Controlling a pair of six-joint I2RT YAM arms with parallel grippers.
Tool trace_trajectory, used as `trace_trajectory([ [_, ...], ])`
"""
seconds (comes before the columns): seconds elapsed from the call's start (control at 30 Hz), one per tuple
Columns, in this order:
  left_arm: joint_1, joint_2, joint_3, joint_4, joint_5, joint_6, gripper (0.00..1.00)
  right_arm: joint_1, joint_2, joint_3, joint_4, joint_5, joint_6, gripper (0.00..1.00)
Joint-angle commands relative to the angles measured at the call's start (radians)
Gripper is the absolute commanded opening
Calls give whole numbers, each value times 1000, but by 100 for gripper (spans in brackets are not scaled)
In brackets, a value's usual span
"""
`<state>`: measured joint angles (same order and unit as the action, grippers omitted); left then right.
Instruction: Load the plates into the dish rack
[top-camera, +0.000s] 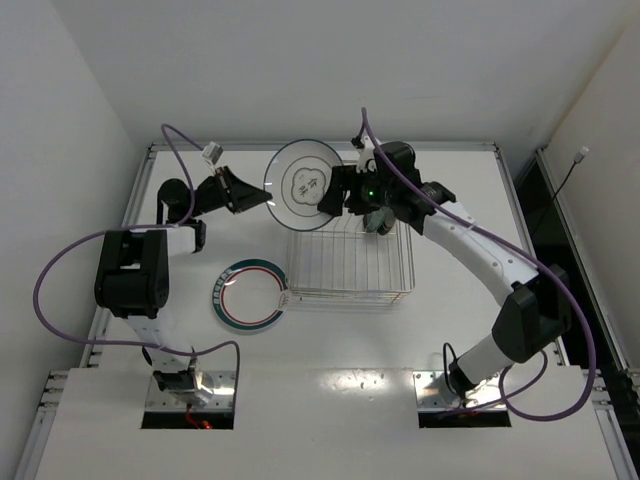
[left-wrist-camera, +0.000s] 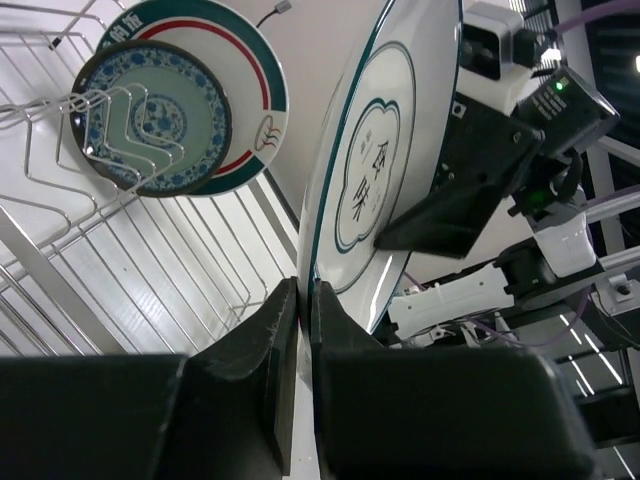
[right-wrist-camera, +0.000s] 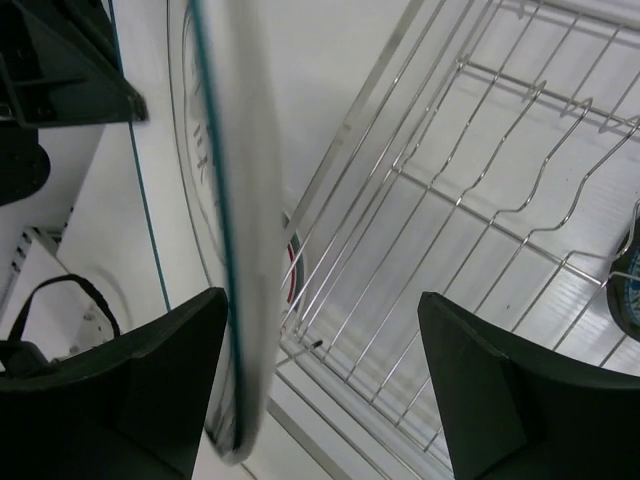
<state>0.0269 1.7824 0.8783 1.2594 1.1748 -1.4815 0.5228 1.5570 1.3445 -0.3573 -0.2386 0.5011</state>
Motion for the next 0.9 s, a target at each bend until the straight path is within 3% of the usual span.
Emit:
trace_trajectory([
  [0.0, -15, -29, 25, 101, 14, 47, 0, -36, -17, -16, 133, -74, 57, 74],
  [0.07, -27, -29, 25, 101, 23, 56, 0, -47, -17, -25, 159, -108, 77, 68],
  [0.1, -42, -29, 25, 101, 23, 56, 0, -59, -5, -25, 181, -135, 95, 49],
  [0.23, -79, -29, 43, 51, 43, 93, 0, -79, 32, -16, 215, -206, 134, 0],
  [0.3, -79, -29, 53, -35, 43, 147, 4, -92, 32, -16, 202, -193, 134, 0],
  [0.37, -79, -29, 83, -204, 43, 247, 26, -107, -3, 2, 149, -133, 134, 0],
  [0.4, -79, -29, 97, -292, 43, 300, 98, -107, -14, 11, 56, -34, 125, 0],
  [0.43, -79, -29, 141, -407, 25, 369, 99, -122, -26, 30, 8, 22, 125, 0],
  [0.47, -79, -18, 180, -736, 2, 576, 99, -136, -40, 42, -43, 86, 125, 0],
  [0.57, -79, -18, 354, -1288, -234, 936, 99, -136, -61, 114, -279, 453, 116, 0],
  [0.63, -70, -43, 355, -1328, -380, 949, 99, -136, -25, 172, -417, 559, 116, 0],
  [0.87, -70, -136, 346, -1414, -664, 989, 99, -127, 52, 228, -500, 775, 94, 0],
])
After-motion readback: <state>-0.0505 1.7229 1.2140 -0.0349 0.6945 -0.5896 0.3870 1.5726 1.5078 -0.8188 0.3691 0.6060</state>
